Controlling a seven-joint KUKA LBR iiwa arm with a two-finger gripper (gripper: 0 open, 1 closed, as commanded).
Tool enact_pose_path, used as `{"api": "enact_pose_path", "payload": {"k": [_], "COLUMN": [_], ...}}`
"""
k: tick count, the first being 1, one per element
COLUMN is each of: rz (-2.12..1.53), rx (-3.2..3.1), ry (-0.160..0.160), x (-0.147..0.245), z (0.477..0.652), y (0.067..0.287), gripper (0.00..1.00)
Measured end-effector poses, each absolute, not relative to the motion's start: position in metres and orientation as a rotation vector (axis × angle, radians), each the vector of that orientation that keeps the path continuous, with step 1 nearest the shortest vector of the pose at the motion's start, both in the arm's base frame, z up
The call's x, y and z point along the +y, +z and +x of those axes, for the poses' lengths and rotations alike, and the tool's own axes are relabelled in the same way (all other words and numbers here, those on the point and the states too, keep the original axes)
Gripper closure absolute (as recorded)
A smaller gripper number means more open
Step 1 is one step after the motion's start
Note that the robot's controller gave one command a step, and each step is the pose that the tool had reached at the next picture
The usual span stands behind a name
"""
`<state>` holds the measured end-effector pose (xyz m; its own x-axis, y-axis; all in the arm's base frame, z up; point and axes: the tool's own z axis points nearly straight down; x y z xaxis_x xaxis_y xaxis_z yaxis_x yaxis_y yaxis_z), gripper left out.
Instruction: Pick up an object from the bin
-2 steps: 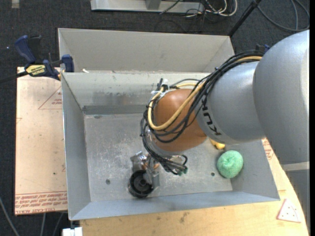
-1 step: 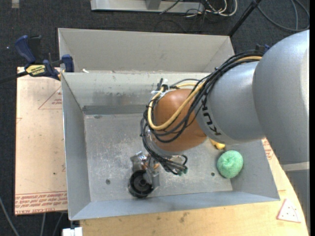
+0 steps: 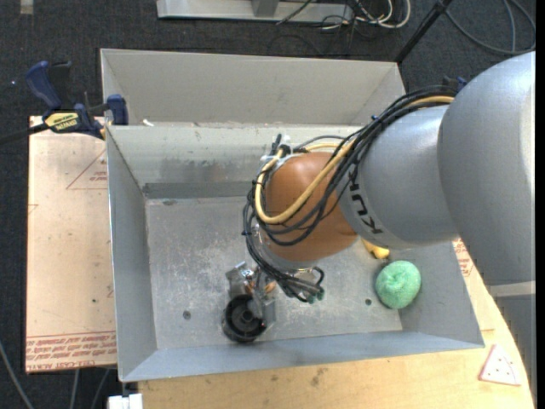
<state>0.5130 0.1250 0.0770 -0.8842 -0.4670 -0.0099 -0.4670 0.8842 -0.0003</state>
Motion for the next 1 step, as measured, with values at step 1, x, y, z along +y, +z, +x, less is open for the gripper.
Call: {"api": "enact_pose_path", "payload": {"k": [1], "rz": [-0.845], "rx": [3.023], "ry": [0.003], "x": [0.1116], "z": [0.5483], "y": [0.1134], "gripper": [1.00]}}
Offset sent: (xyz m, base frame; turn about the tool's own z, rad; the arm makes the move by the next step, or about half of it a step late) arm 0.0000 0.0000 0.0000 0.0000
